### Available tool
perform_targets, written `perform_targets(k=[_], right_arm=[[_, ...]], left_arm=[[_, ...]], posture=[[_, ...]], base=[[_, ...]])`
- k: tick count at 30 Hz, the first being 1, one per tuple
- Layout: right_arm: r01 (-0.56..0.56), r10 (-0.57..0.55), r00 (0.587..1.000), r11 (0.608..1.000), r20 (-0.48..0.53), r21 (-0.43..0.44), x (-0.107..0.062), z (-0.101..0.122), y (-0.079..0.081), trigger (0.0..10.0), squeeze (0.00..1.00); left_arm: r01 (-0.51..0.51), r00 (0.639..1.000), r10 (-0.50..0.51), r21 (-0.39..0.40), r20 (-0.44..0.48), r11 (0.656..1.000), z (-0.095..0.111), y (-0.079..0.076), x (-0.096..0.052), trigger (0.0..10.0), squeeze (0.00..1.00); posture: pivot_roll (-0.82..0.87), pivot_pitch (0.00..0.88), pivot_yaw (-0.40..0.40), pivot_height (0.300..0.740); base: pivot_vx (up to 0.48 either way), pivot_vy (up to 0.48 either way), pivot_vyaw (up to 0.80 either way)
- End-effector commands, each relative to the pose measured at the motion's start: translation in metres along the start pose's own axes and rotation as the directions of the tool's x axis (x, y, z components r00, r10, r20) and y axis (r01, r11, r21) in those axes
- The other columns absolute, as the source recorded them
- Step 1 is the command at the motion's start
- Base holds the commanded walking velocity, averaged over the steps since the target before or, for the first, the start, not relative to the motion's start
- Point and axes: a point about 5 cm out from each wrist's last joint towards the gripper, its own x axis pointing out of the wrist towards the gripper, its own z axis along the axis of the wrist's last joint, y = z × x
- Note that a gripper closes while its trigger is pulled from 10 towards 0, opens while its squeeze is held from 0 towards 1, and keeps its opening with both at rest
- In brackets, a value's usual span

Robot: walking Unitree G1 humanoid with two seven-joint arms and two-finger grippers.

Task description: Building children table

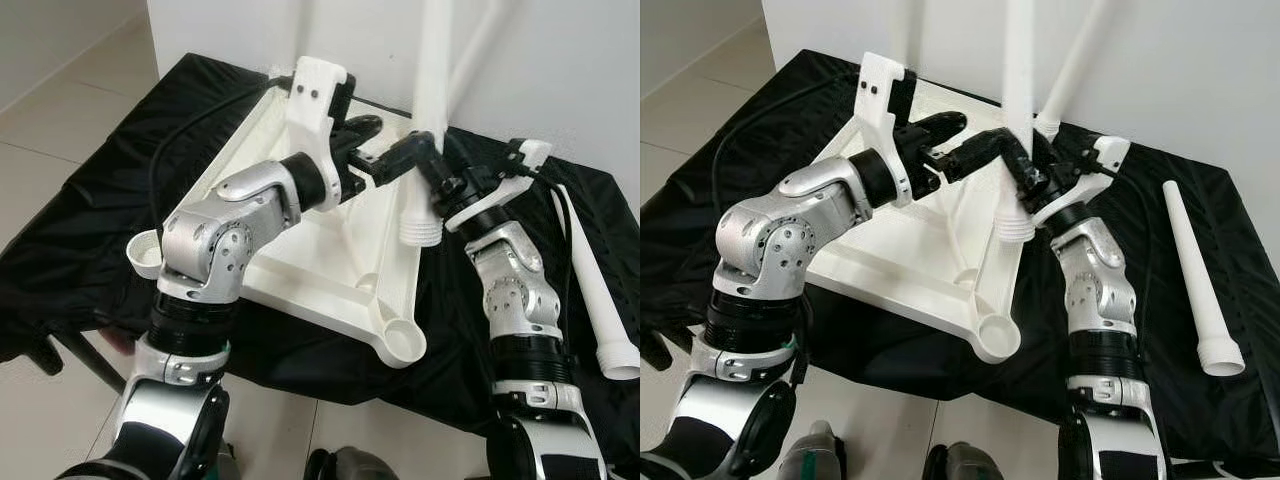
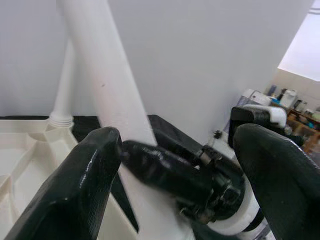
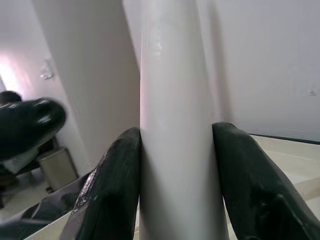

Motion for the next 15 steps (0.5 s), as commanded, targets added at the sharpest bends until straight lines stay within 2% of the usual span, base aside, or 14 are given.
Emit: perform_targets(k=[1,5,6,8,15], right_arm=[[-0.02,0.021,1.0,0.999,0.02,-0.035,-0.002,0.007,0.0,10.0,0.0],[-0.044,0.045,0.999,0.998,0.013,-0.035,-0.003,0.006,0.002,10.0,0.0],[-0.083,0.083,0.997,0.996,0.002,-0.037,-0.007,0.005,0.007,10.0,0.0],[-0.109,0.109,0.994,0.993,-0.006,-0.043,-0.009,0.005,0.01,10.0,0.0],[-0.104,0.104,0.995,0.993,-0.002,-0.053,-0.012,0.003,0.013,10.0,0.0]], left_arm=[[0.072,0.997,-0.072,0.001,0.003,0.997,0.005,-0.009,0.004,10.0,0.0],[0.089,0.996,-0.089,-0.019,0.007,0.996,0.007,-0.01,0.005,10.0,0.0],[0.112,0.994,-0.111,-0.059,0.019,0.992,0.011,-0.01,0.006,10.0,0.0],[0.118,0.993,-0.116,-0.079,0.022,0.99,0.014,-0.009,0.007,10.0,0.0],[0.103,0.994,-0.104,-0.07,-0.015,0.992,0.01,-0.005,0.008,10.0,0.0]], posture=[[0.04,0.015,-0.101,0.74],[0.04,0.015,-0.096,0.74],[0.03,0.013,-0.08,0.74],[0.03,0.011,-0.072,0.74],[0.01,0.009,-0.037,0.74]], base=[[0.0,0.0,0.0],[0.0,0.0,0.0],[0.0,0.0,0.0],[0.0,0.0,0.0],[0.0,0.0,0.0]])
